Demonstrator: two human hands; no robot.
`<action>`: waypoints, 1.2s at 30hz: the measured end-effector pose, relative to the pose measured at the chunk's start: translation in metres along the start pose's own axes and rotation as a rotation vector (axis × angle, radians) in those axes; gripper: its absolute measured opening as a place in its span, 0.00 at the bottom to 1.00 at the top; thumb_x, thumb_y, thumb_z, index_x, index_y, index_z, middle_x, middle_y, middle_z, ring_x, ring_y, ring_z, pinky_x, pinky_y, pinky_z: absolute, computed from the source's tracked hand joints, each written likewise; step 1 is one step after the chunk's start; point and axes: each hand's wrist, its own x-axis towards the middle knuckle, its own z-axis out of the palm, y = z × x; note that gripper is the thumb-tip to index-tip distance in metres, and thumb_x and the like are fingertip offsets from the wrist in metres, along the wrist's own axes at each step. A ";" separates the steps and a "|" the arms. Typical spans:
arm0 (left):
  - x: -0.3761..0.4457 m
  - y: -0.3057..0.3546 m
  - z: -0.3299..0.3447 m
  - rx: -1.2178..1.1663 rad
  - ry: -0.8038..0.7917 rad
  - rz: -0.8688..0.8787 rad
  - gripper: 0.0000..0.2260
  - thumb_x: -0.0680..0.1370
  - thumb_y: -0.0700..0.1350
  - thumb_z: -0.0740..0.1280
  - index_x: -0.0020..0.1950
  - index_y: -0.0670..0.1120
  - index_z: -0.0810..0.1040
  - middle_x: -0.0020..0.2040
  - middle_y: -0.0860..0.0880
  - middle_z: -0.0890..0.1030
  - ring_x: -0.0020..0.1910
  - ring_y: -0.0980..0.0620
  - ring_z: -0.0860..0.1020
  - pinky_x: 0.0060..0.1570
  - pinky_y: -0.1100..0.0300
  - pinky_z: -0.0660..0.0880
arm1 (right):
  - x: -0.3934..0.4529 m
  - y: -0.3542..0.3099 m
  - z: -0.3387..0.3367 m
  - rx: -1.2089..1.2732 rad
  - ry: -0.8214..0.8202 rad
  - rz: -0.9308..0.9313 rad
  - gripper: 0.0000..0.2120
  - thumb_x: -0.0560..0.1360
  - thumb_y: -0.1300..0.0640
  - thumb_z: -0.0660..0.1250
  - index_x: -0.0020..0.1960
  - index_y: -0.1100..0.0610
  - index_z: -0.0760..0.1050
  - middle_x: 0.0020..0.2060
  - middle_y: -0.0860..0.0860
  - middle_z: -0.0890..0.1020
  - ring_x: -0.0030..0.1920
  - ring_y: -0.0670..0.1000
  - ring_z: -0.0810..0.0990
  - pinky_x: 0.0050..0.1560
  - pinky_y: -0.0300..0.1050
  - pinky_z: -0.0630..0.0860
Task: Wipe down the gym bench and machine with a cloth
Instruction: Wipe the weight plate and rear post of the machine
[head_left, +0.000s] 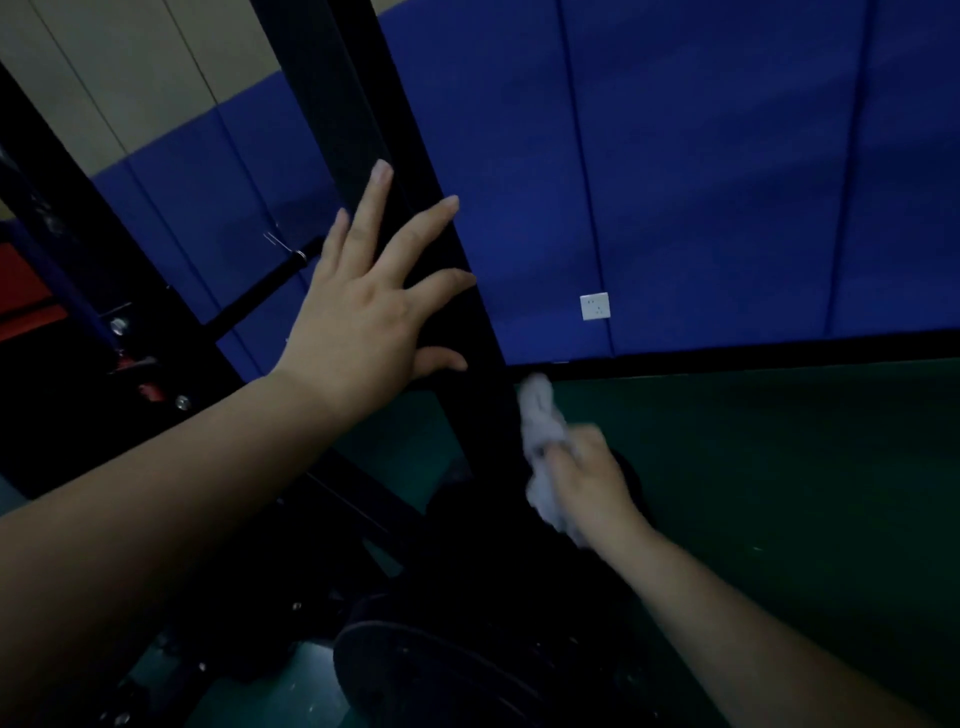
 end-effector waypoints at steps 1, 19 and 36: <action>0.001 0.002 0.002 -0.005 -0.004 -0.004 0.30 0.66 0.62 0.71 0.64 0.50 0.76 0.77 0.44 0.59 0.75 0.31 0.46 0.67 0.30 0.53 | 0.013 -0.026 0.007 0.053 0.028 -0.049 0.10 0.75 0.55 0.59 0.37 0.45 0.71 0.38 0.54 0.74 0.35 0.47 0.74 0.38 0.40 0.70; -0.011 0.020 0.017 -0.020 -0.011 -0.029 0.30 0.66 0.61 0.73 0.64 0.48 0.76 0.77 0.44 0.57 0.75 0.31 0.46 0.50 0.35 0.73 | -0.009 -0.005 0.019 -0.101 0.040 -0.176 0.23 0.78 0.56 0.63 0.70 0.42 0.65 0.46 0.50 0.69 0.43 0.45 0.73 0.45 0.32 0.70; -0.022 0.029 0.028 -0.016 -0.028 -0.011 0.27 0.69 0.54 0.74 0.65 0.49 0.75 0.77 0.44 0.57 0.75 0.32 0.44 0.64 0.39 0.68 | -0.035 -0.036 0.017 -0.356 0.043 -0.330 0.25 0.77 0.50 0.54 0.73 0.40 0.59 0.46 0.48 0.66 0.39 0.46 0.71 0.37 0.38 0.73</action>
